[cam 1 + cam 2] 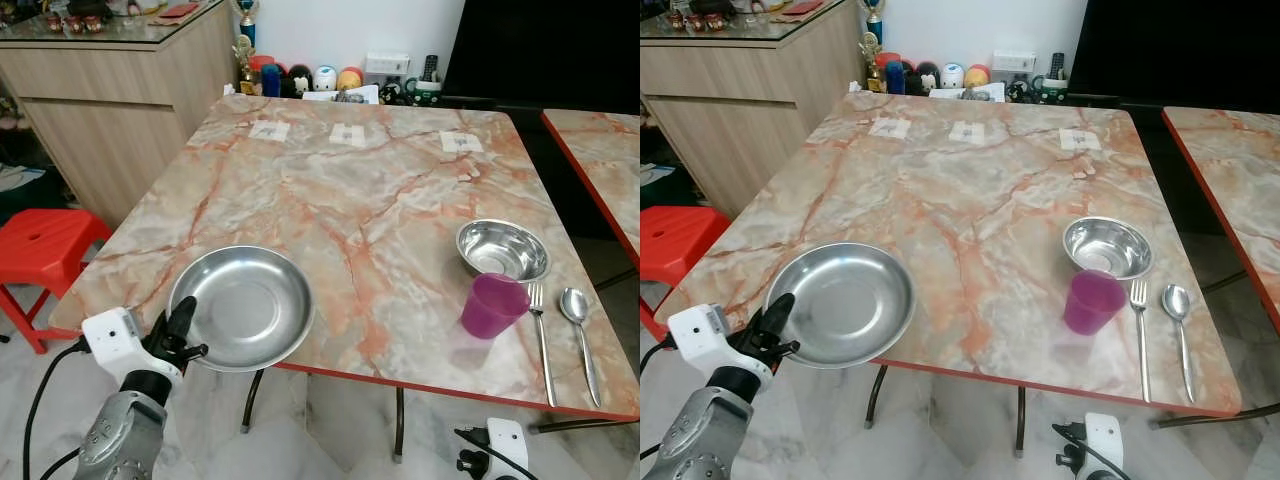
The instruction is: Setting the table
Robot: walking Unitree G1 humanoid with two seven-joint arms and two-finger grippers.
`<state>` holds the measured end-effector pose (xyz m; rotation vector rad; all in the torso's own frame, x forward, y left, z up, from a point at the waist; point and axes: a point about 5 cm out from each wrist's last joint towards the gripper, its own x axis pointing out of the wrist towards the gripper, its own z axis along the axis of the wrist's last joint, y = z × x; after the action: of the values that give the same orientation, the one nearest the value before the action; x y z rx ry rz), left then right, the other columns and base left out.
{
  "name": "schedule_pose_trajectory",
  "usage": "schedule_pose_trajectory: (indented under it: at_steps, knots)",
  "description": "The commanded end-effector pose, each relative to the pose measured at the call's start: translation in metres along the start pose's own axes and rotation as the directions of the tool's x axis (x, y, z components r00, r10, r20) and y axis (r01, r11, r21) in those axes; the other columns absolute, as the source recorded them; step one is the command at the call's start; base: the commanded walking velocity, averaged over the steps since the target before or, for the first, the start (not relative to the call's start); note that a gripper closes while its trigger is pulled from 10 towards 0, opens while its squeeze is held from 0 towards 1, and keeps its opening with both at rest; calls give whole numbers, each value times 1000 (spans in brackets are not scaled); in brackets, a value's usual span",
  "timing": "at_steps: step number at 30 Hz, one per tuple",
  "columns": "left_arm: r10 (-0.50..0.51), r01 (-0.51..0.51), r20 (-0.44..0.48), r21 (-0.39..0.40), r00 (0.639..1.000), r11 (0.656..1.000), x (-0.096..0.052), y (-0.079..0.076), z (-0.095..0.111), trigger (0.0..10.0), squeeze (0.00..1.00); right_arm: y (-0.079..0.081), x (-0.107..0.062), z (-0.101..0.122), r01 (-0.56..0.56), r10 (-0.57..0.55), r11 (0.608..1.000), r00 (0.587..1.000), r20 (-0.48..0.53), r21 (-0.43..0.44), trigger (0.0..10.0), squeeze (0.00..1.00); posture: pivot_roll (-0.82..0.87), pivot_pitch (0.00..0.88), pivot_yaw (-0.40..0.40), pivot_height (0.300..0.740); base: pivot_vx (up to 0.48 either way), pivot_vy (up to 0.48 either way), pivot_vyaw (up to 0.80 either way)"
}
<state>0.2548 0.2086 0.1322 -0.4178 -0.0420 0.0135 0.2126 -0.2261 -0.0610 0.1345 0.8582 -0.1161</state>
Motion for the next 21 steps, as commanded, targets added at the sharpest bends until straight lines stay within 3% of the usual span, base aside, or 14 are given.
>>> schedule_pose_trajectory:
  at_steps: [1, 18, 21]
  knots:
    - [-20, 19, 50, 12, 999, 1000, 0, -5, 10, 10000, 0, -4, -1, -3, 10, -10, 1000, 1000, -9, 3, 10000, 0, 98, 109, -29, 740, 0, 0, 0]
    - [-29, 28, 57, 14, 998, 999, 0, -7, 10, 10000, 0, -4, -1, -3, 10, -10, 1000, 1000, -10, 3, 10000, 0, 100, 110, -30, 740, 0, 0, 0]
    - [-62, 65, 105, -17, 993, 998, 2, -14, 20, 10000, 0, -4, -1, -3, 9, -9, 1000, 1000, -11, 3, 10000, 0, 99, 110, -31, 740, 0, 0, 0]
